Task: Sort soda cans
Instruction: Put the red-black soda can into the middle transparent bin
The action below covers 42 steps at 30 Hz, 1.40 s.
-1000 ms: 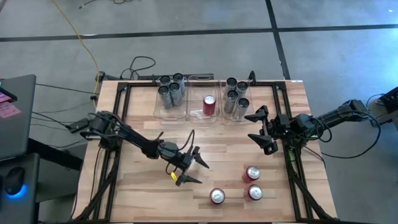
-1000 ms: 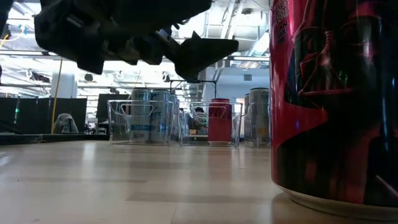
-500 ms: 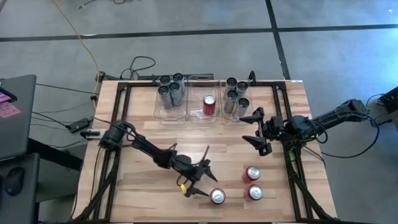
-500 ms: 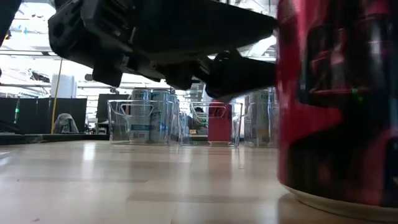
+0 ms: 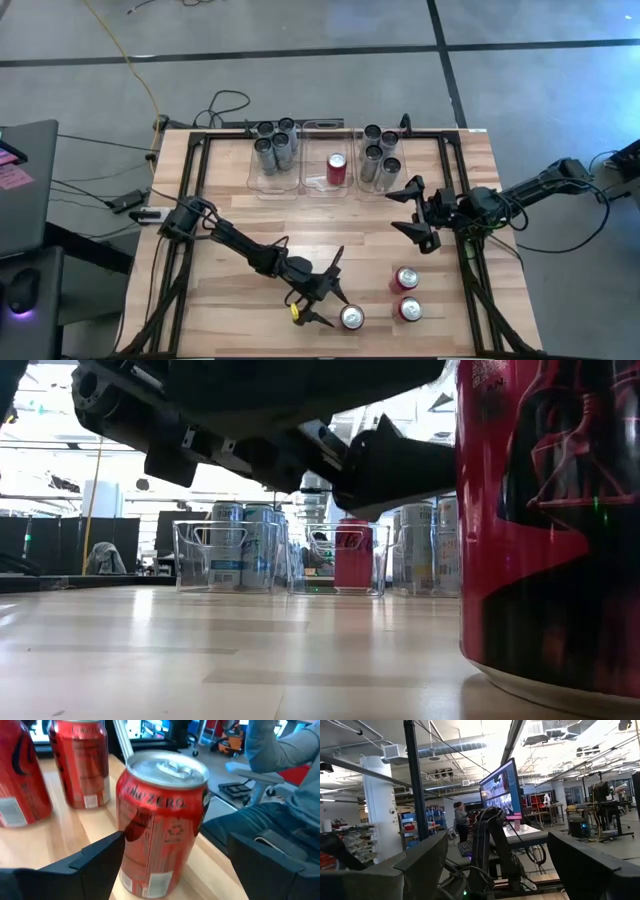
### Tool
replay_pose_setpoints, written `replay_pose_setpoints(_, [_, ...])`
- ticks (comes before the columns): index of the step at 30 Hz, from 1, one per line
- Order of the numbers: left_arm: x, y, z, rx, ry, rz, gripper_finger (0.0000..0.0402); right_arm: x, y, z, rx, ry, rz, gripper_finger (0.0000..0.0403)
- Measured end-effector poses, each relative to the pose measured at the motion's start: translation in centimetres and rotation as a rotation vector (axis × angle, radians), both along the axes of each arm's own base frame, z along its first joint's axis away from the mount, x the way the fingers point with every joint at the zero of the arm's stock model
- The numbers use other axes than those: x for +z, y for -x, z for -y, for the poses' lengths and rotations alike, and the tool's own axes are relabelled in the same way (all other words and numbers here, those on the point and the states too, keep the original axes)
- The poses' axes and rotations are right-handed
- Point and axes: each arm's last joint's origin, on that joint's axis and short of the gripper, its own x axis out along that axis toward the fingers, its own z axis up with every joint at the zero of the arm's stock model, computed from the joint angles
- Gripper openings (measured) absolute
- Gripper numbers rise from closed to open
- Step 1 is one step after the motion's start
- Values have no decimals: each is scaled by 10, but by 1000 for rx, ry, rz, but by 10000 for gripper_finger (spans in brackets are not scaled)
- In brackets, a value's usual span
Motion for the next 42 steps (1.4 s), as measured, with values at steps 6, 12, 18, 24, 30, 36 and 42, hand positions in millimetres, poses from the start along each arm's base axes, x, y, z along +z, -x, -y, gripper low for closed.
replay_pose_setpoints(6, [0,0,1,19,-44,29,340,1,0,1,-7,1,8,359])
replay_pose_setpoints(12, [5,-6,3,27,-50,19,340,1,0,1,-11,10,14,359])
replay_pose_setpoints(18, [12,-12,4,45,-57,22,340,2,0,1,-11,10,16,359])
replay_pose_setpoints(24, [8,-13,5,48,-45,12,361,1,0,1,-11,12,16,359])
replay_pose_setpoints(30, [-3,-25,13,37,-63,-13,384,2,1,1,-11,10,21,359])
replay_pose_setpoints(36, [-14,-41,22,33,-56,-7,384,1,0,1,-8,6,14,359])
replay_pose_setpoints(42, [-9,-44,26,19,-81,14,384,1,0,1,-7,5,11,359])
